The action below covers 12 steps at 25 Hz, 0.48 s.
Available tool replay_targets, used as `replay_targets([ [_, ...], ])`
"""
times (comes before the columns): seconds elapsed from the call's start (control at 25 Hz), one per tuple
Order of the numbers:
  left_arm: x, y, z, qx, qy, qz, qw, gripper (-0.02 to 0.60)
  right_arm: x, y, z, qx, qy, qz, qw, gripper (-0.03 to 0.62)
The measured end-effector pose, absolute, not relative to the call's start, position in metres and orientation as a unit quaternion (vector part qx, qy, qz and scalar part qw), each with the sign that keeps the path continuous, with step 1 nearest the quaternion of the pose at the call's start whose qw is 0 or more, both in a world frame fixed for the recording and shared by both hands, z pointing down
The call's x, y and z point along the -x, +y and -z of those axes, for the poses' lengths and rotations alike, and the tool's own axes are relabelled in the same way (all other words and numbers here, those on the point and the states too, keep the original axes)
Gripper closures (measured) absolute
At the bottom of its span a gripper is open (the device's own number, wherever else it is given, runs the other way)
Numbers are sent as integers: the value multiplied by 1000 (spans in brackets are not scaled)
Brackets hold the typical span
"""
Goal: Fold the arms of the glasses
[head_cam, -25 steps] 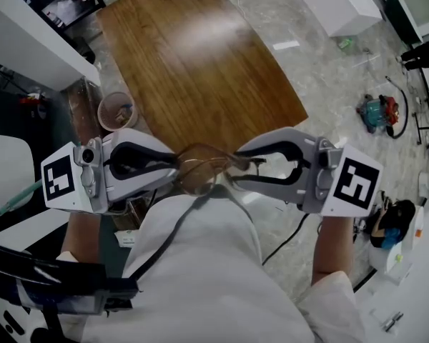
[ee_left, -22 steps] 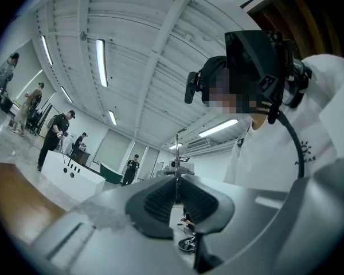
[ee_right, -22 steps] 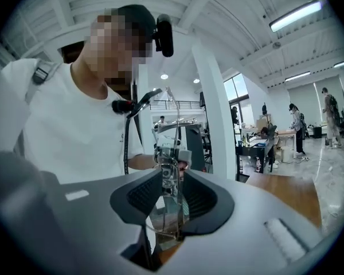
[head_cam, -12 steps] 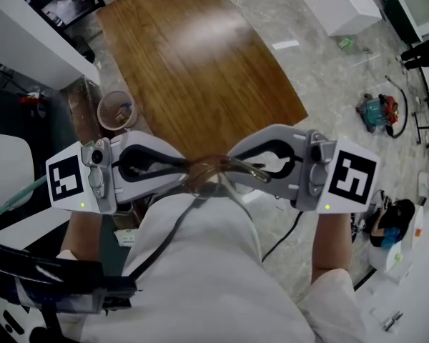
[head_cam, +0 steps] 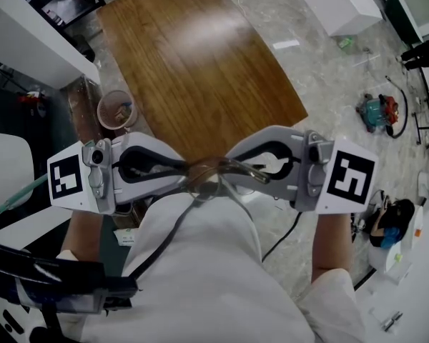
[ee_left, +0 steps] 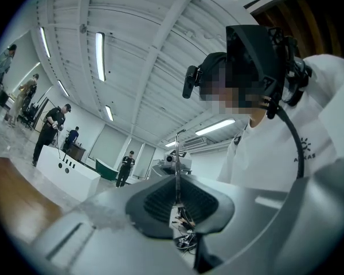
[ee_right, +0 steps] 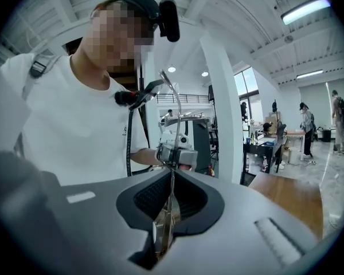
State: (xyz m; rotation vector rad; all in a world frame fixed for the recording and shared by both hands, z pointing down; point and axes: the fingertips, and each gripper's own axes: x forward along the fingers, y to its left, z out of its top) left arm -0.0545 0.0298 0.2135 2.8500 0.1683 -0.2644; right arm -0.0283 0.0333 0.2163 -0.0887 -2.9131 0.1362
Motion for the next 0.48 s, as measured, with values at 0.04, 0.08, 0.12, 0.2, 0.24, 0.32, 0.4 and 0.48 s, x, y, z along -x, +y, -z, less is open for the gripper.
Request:
replay_targets([
  [0.04, 56, 29, -212, -984, 57, 98, 138, 551, 25, 32, -212, 22, -994, -46, 99, 569],
  [0.08, 57, 28, -209, -983, 55, 105, 139, 551, 19, 30, -207, 13, -995, -47, 85, 568],
  [0.12, 58, 26, -205, -982, 53, 113, 139, 551, 10, 27, -201, 0, -997, -48, 68, 568],
  [0.2, 60, 22, -199, -982, 49, 122, 136, 551, -12, 21, -189, -27, -998, -57, 22, 562],
  [0.24, 62, 20, -197, -982, 47, 125, 135, 551, -24, 19, -184, -40, -997, -61, -2, 562],
  [0.32, 67, 17, -192, -980, 46, 137, 135, 551, -44, 16, -181, -68, -995, -66, -32, 559],
  [0.4, 73, 14, -184, -976, 47, 160, 142, 551, -57, 15, -188, -92, -992, -71, -44, 542],
  [0.48, 78, 11, -175, -971, 49, 183, 149, 551, -64, 17, -195, -103, -989, -84, -61, 515],
])
